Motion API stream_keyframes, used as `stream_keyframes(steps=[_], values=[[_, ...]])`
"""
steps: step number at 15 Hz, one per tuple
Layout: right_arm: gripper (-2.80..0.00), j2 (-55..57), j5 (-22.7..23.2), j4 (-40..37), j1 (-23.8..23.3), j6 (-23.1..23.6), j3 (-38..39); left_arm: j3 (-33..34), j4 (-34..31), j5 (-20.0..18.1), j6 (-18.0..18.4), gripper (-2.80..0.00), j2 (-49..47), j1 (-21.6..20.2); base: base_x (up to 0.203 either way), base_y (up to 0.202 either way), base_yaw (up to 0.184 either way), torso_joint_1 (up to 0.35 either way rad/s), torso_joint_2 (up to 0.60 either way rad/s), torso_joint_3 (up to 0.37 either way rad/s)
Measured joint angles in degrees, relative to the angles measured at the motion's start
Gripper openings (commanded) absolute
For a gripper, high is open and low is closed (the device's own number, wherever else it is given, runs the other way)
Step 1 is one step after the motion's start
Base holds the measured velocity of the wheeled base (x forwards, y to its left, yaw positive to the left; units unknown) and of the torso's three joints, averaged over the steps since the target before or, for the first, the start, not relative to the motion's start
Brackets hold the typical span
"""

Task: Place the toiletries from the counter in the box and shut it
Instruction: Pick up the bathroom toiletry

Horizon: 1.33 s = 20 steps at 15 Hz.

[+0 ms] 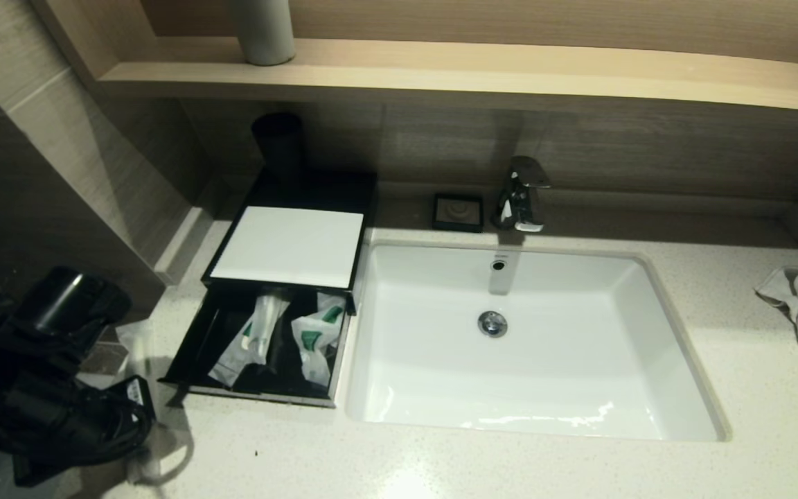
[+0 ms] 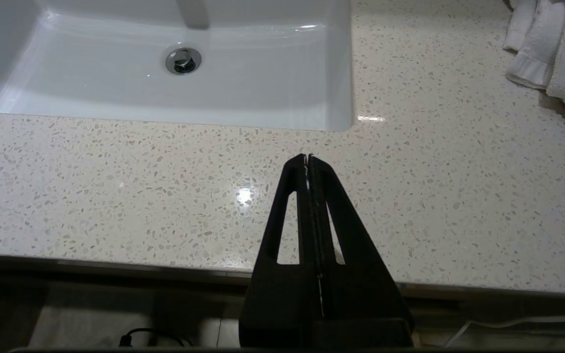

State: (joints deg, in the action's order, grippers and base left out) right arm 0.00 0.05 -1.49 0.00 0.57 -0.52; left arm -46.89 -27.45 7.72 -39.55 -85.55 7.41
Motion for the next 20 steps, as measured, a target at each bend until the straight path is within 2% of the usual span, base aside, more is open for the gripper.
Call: stream_keyframes(steps=[7,8,15,18,20], values=[[-2.8,0.0,0.0,0.0,0.0,0.0,0.0,1.1,1.8,-0.1,1.0,-2.8,0.4,-0.2,0.0,0.0,0.0,0.0,0.0,0.0],[-2.8,0.0,0.0,0.0,0.0,0.0,0.0,1.2,1.9,-0.1,1.1,0.0,0.5,-0.3,0.0,0.0,0.0,0.0,0.0,0.0],[-2.8,0.0,0.0,0.0,0.0,0.0,0.0,1.6,2.4,-0.3,1.0,0.0,1.5,-0.3,0.0,0.0,0.0,0.0,0.0,0.0],[-2.8,0.0,0.0,0.0,0.0,0.0,0.0,2.0,2.5,-2.7,0.8,0.0,1.6,-0.5,0.0,0.0,0.0,0.0,0.0,0.0],[-2.8,0.0,0.0,0.0,0.0,0.0,0.0,2.0,2.5,-2.9,0.8,0.0,1.4,-1.1,0.0,0.0,0.0,0.0,0.0,0.0]])
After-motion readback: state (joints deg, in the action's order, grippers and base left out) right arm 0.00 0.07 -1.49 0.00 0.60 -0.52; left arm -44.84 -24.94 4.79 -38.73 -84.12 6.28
